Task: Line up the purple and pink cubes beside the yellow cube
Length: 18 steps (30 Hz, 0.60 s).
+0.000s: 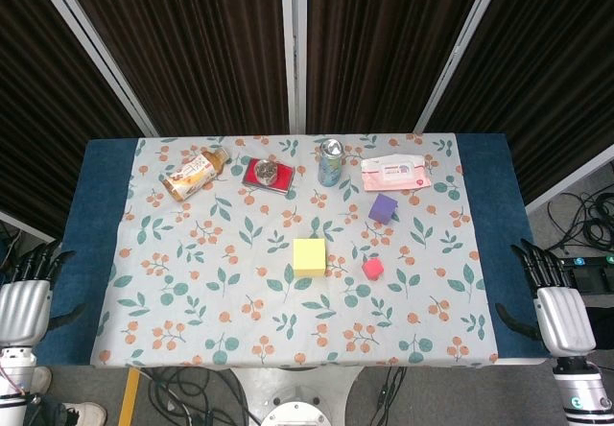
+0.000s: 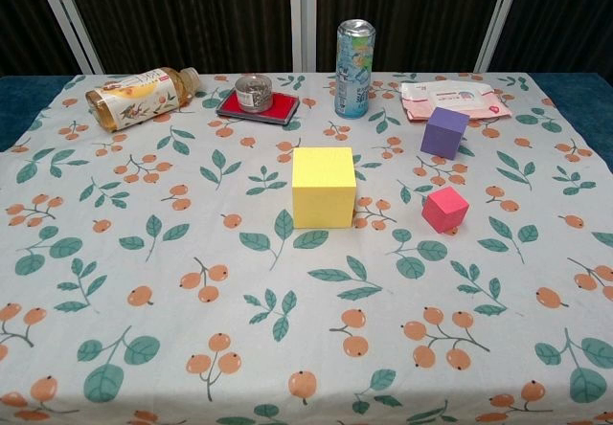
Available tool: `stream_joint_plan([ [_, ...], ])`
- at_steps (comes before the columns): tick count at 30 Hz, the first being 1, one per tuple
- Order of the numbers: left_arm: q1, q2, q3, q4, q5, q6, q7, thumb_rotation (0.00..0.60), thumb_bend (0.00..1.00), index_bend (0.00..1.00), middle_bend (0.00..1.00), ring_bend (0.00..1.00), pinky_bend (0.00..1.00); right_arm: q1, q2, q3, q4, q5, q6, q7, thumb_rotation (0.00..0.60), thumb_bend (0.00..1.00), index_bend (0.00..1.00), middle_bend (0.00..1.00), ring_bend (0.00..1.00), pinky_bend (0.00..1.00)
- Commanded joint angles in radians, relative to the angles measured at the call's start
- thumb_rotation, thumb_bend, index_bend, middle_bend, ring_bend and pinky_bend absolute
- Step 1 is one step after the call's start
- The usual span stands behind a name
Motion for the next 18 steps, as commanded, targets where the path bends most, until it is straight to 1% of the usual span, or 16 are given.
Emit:
stream_joint_plan([
  [1,0.001,0.001,0.001,-0.001,0.001,0.001,0.0,0.6,0.03,0.25,0.18,0.09,0.13,-0.001,0.0,-0.001,0.001,-0.002,0.001,0.003,0.6,0.18,0.03,0.01,0.0,0.0],
  [11,0.004,0.005,0.004,-0.008,0.008,0.005,0.0,0.6,0.03,0.25,0.18,0.09,0.13,-0.001,0.005,-0.003,0.003,-0.008,0.001,0.014,0.6,0.18,0.03,0.03,0.0,0.0],
  [14,0.004,0.007,0.003,-0.007,0.01,0.006,-0.001,0.6,0.03,0.25,0.18,0.09,0.13,0.023,0.007,0.022,-0.023,-0.002,-0.012,-0.002,0.6,0.18,0.07,0.06,0.0,0.0],
  [17,0.007,0.007,0.003,-0.006,0.01,0.009,-0.006,0.6,0.03,0.25,0.18,0.09,0.13,0.067,0.005,0.062,-0.065,0.038,-0.059,-0.04,0.6,0.18,0.12,0.09,0.0,0.0],
  [18,0.008,0.006,0.003,-0.005,0.011,0.01,-0.007,0.6,0.03,0.25,0.18,0.09,0.13,0.089,0.002,0.082,-0.084,0.069,-0.088,-0.063,0.6,0.18,0.13,0.1,0.0,0.0],
])
